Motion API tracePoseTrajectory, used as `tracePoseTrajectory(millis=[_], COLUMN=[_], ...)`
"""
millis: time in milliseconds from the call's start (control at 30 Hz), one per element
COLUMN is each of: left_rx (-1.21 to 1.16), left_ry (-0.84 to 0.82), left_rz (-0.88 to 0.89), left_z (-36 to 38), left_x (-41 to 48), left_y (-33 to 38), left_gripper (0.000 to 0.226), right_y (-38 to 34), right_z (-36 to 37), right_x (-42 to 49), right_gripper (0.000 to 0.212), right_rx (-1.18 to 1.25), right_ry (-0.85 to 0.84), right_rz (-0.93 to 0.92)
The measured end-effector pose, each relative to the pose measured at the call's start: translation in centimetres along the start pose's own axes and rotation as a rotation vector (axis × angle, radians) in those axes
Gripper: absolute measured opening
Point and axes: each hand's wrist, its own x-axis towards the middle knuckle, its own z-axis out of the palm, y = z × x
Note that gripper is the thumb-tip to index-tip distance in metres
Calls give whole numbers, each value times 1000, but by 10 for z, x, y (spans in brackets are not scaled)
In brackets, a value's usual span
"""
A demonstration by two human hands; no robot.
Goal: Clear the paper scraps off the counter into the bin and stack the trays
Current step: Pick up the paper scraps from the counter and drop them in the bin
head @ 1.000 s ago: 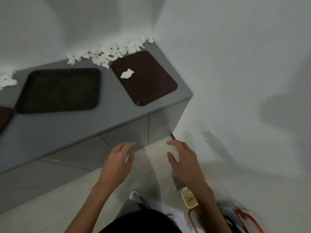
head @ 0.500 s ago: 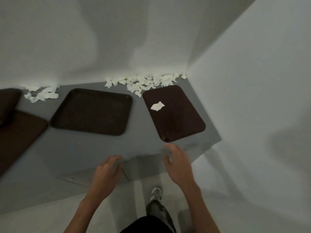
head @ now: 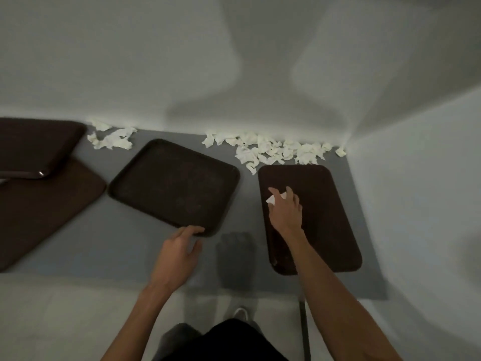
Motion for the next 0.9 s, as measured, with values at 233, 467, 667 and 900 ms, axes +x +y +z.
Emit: tracePoseTrajectory(millis=[233,467,667,900], left_rx=[68,142,243,354], left_ry=[59,72,36,-64], left_rz=[-77,-145,-197,-200], left_z=[-29,-90,-185,-257], left_x=[22,89,204,345], left_y=[-39,-128,-218,-301], left_gripper=[27,23,26,42], right_y=[-18,-111,-212,-319], right_z=[16,21,32,53], right_x=[27,10,-2,-17], right_gripper=[32,24,21,27], right_rx=[35,313,411,498], right_ry=[54,103,227,365], right_rz=[-69,-187,-231,-247])
